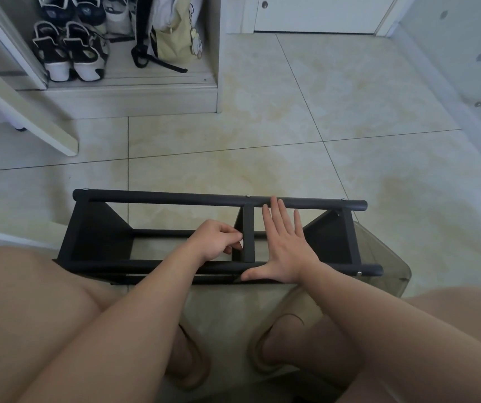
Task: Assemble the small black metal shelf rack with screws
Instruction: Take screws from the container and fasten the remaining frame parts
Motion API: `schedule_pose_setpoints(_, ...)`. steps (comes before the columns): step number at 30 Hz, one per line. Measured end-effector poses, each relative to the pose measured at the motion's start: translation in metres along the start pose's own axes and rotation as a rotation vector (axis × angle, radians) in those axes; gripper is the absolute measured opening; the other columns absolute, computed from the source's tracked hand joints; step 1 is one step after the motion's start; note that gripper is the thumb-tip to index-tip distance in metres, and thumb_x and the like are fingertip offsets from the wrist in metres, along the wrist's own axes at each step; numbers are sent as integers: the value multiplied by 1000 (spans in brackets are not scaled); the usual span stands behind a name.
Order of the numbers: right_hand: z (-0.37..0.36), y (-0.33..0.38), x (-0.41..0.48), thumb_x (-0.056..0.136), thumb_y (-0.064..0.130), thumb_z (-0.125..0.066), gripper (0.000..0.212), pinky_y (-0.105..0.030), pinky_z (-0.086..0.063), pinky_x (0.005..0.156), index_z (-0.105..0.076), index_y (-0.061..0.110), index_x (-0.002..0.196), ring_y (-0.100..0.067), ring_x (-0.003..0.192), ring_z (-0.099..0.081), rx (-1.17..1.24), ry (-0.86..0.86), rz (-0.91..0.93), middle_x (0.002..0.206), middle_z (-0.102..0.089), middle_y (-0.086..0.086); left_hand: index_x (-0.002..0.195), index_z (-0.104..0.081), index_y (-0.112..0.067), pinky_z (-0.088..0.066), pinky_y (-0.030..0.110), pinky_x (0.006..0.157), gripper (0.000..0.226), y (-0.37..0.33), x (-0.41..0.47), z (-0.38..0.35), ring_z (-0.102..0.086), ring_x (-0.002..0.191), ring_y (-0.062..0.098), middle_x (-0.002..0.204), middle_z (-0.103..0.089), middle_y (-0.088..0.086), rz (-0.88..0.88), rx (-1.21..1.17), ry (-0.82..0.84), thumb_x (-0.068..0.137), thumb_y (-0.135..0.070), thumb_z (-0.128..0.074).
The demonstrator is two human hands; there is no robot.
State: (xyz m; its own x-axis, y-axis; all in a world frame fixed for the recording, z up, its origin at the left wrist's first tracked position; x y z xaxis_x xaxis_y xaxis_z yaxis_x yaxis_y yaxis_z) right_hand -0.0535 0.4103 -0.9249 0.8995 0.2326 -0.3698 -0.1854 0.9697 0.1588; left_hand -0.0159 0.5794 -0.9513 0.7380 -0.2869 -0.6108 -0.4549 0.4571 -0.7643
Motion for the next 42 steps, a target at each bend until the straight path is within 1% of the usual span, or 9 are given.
schedule_pose_setpoints(4, -1, 1, 0, 50, 108, -31, 155, -54, 18, 122, 26, 9, 156, -18, 142, 46, 0, 15, 9, 157, 44, -8, 84, -72, -24, -42, 24, 62, 14, -1, -1, 0, -64, 70, 7, 72, -75, -13, 0, 16, -21, 95, -27, -65)
schedule_pose_setpoints(8, -1, 2, 0, 53, 107, -33, 154, -54, 16, 122, 24, 9, 156, -19, 142, 45, 0, 13, 11, 157, 44, -8, 85, -72, -24, -42, 25, 63, 13, -1, -2, 1, -64, 72, 7, 74, -76, -12, -5, 20, -13, 95, -28, -64)
schedule_pose_setpoints(13, -1, 3, -2, 54, 106, -33, 152, -53, 15, 123, 21, 9, 158, -20, 143, 44, -3, 5, 17, 158, 43, -8, 83, -73, -19, -47, 31, 79, 19, 3, -2, 2, -64, 78, 12, 83, -78, -3, 47, 15, 32, 97, -25, -61)
schedule_pose_setpoints(17, 0, 3, -4, 54, 107, -30, 151, -54, 14, 123, 20, 9, 158, -21, 143, 44, -15, 4, 17, 158, 43, -9, 82, -69, -19, -48, 36, 88, 21, 3, -2, 0, -64, 79, 11, 80, -77, -6, 55, 49, 34, 100, -23, -58)
schedule_pose_setpoints(20, 0, 3, -5, 55, 106, -32, 150, -54, 14, 123, 20, 9, 158, -21, 143, 44, -15, 3, 16, 158, 43, -9, 83, -67, -21, -47, 33, 86, 21, 3, -3, -1, -65, 79, 8, 76, -76, -13, 53, 81, 29, 101, -23, -56)
schedule_pose_setpoints(27, 0, 4, -6, 55, 106, -31, 150, -54, 13, 123, 18, 9, 159, -21, 143, 44, -17, -2, 16, 158, 42, -9, 83, -64, -22, -48, 34, 87, 21, 4, -6, 0, -65, 83, 8, 75, -75, -16, 56, 144, 39, 102, -24, -54)
schedule_pose_setpoints(32, -1, 4, -6, 55, 106, -32, 150, -53, 14, 123, 18, 10, 159, -21, 143, 44, -9, -11, 16, 158, 42, -9, 84, -64, -20, -45, 31, 74, 20, 5, -7, 4, -64, 80, 8, 73, -75, -15, 50, 163, 64, 102, -23, -55)
schedule_pose_setpoints(35, -2, 4, -5, 54, 107, -30, 150, -53, 14, 123, 17, 10, 159, -21, 143, 44, -11, -11, 18, 158, 42, -9, 82, -66, -19, -44, 29, 71, 22, 6, -8, 4, -64, 78, 8, 73, -75, -14, 39, 191, 85, 101, -21, -56)
schedule_pose_setpoints(42, -1, 2, -3, 54, 107, -32, 151, -53, 15, 123, 18, 11, 159, -20, 143, 44, -13, -15, 15, 158, 42, -9, 72, -71, -23, -50, 32, 81, 27, 6, -6, 6, -63, 81, 13, 82, -76, -6, 22, 326, 124, 97, -20, -61)
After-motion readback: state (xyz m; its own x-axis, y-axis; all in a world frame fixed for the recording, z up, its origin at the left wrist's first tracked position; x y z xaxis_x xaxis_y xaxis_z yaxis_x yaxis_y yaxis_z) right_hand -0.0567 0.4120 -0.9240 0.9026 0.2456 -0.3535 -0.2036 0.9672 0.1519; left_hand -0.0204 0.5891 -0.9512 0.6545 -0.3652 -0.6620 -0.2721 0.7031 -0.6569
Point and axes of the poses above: each hand's wrist, its own x-axis towards the middle knuckle, its own z-axis out of the back of the hand, y = z × x, the point moved 5 cm from there along x, towards the middle knuckle
